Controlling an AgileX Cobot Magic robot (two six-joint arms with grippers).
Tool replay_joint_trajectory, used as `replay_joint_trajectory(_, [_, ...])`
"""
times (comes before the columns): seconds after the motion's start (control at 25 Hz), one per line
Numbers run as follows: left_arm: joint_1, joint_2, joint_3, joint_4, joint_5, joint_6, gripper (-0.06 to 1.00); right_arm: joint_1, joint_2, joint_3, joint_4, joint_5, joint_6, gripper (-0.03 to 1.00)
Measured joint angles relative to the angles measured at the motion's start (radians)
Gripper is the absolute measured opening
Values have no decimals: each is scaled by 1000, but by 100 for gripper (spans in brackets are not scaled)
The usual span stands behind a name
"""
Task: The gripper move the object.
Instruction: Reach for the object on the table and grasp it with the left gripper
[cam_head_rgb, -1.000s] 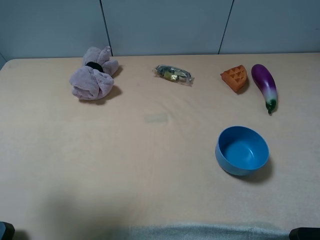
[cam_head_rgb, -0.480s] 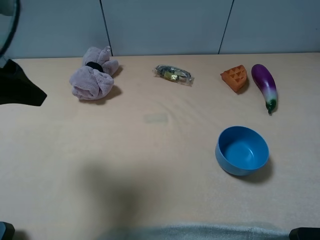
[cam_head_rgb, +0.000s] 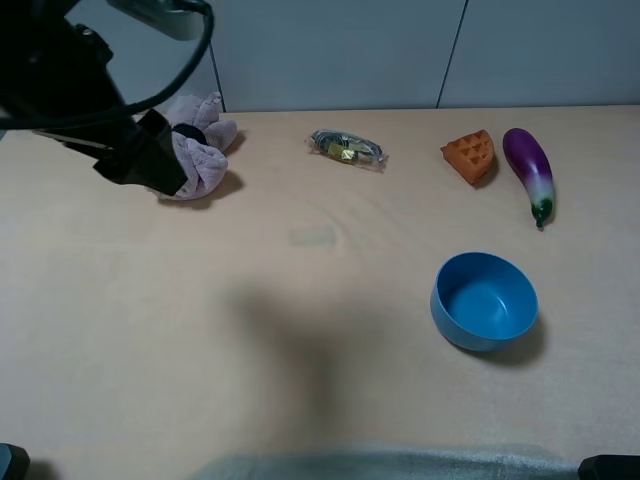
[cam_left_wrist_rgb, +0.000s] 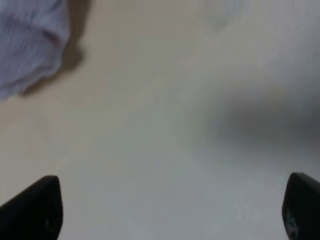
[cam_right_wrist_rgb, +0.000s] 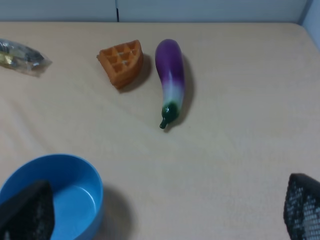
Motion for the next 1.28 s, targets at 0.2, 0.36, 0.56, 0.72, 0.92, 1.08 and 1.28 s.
replay_joint_trajectory(0.2, [-68, 112, -91, 0, 0, -3, 85, 0, 0, 0, 0, 0, 0, 69])
replay_joint_trajectory(0.36, [-122, 199, -162, 5, 0, -3, 85, 0, 0, 0, 0, 0, 0, 69])
replay_joint_trajectory(0.56, [-190, 308, -260, 6, 0, -3, 85, 0, 0, 0, 0, 0, 0, 69])
replay_joint_trajectory(0.72, [-236, 383, -334, 6, 0, -23, 85, 0, 0, 0, 0, 0, 0, 69])
replay_joint_trajectory(0.92, [-290, 459, -400, 13, 0, -56, 85, 0, 0, 0, 0, 0, 0, 69])
replay_joint_trajectory(1.08, [-326, 507, -441, 14, 0, -87, 85, 0, 0, 0, 0, 0, 0, 69])
replay_joint_trajectory(1.28, [-365, 568, -498, 14, -8, -115, 85, 0, 0, 0, 0, 0, 0, 69])
